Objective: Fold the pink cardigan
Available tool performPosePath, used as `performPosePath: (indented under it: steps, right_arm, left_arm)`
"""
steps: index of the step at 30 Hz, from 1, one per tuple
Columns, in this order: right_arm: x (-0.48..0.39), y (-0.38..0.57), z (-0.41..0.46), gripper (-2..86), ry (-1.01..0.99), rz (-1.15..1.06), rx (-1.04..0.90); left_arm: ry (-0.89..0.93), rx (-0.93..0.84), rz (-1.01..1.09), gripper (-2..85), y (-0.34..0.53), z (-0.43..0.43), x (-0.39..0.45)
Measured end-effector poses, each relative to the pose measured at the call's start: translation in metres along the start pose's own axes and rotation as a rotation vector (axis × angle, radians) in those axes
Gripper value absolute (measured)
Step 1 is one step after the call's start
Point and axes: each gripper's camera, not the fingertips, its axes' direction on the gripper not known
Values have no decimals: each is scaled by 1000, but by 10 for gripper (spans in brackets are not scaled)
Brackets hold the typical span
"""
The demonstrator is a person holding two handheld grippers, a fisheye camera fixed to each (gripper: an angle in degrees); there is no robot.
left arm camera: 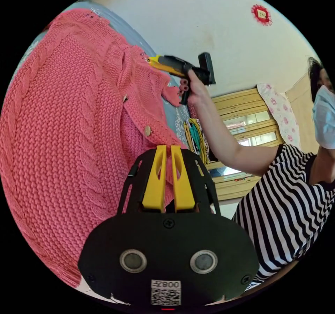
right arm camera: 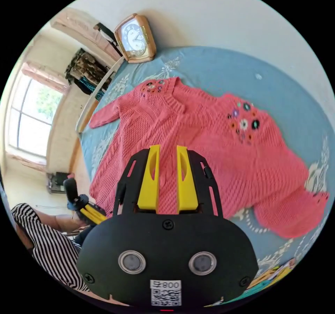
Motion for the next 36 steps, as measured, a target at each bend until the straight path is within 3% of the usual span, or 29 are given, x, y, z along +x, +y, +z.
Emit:
performPosePath:
  steps: [6, 8, 14, 24, 31, 36]
  right_arm:
    - [-56, -74, 74, 43, 355, -83, -92]
    - [-61, -79, 97, 35, 334, -73, -132]
    - [-78, -73, 98, 64, 187, -38, -17]
    - [-99, -73, 138, 31, 191, -29, -78]
    - [-100, -56, 98, 24, -70, 7, 167]
    - [-90, -63, 137, 39, -93, 82, 89]
  left_arm:
    - [-30, -61, 23, 23, -1, 21, 9]
    - [-19, -61, 12, 23, 1, 24, 9]
    - [-45, -72, 16, 24, 5, 29, 14]
    - [-79, -68, 35, 24, 8, 38, 29]
    - [-100, 62, 103, 25, 12, 16, 52]
    - [-150, 103, 90, 25, 10, 7, 53]
